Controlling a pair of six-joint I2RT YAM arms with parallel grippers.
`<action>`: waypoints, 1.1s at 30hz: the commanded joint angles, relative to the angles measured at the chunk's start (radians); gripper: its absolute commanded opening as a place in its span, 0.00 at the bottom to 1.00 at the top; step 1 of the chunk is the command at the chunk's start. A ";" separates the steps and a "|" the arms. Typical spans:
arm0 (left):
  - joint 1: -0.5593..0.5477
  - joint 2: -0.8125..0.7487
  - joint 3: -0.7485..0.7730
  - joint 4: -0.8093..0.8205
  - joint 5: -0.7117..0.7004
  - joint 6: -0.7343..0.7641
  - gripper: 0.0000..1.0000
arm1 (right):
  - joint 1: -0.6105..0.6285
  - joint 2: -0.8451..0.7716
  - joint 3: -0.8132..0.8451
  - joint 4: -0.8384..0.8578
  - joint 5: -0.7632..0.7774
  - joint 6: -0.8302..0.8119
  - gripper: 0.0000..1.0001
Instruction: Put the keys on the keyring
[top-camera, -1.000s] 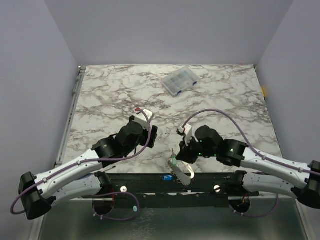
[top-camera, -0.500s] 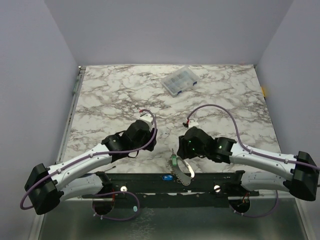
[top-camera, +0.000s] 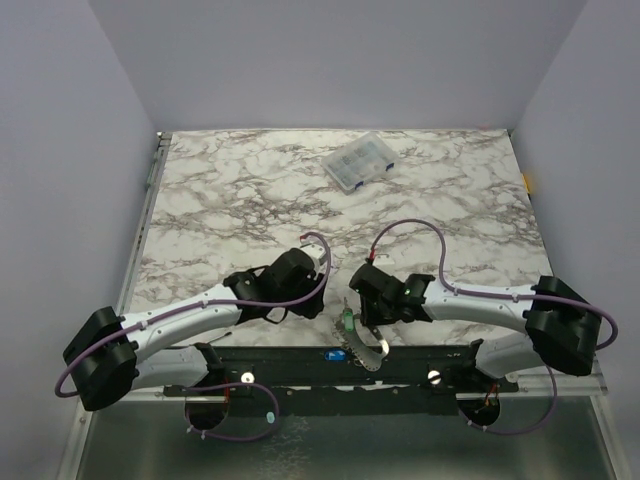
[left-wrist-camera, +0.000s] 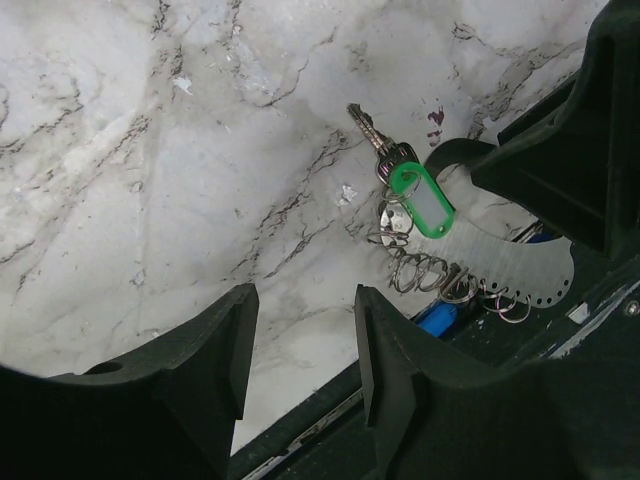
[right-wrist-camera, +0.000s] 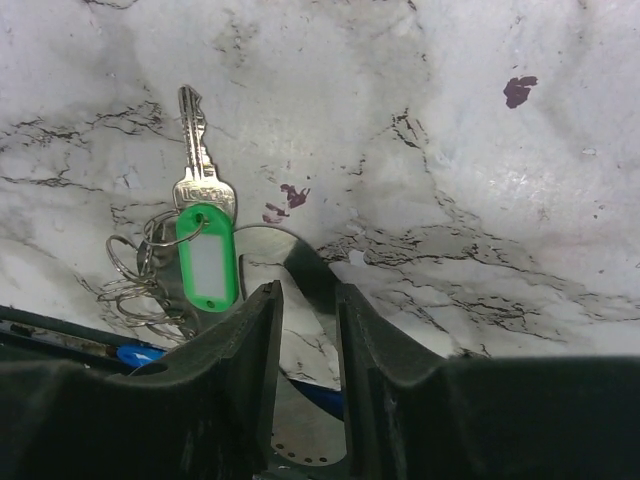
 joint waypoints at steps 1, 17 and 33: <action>-0.005 -0.012 0.053 -0.018 -0.042 0.077 0.49 | 0.007 -0.006 0.036 0.025 -0.002 0.020 0.36; 0.036 -0.066 0.074 -0.032 -0.237 0.167 0.50 | 0.007 0.134 0.025 0.237 -0.154 0.072 0.47; 0.116 -0.104 0.063 -0.016 -0.237 0.175 0.50 | -0.218 0.373 0.187 0.378 -0.130 -0.126 0.49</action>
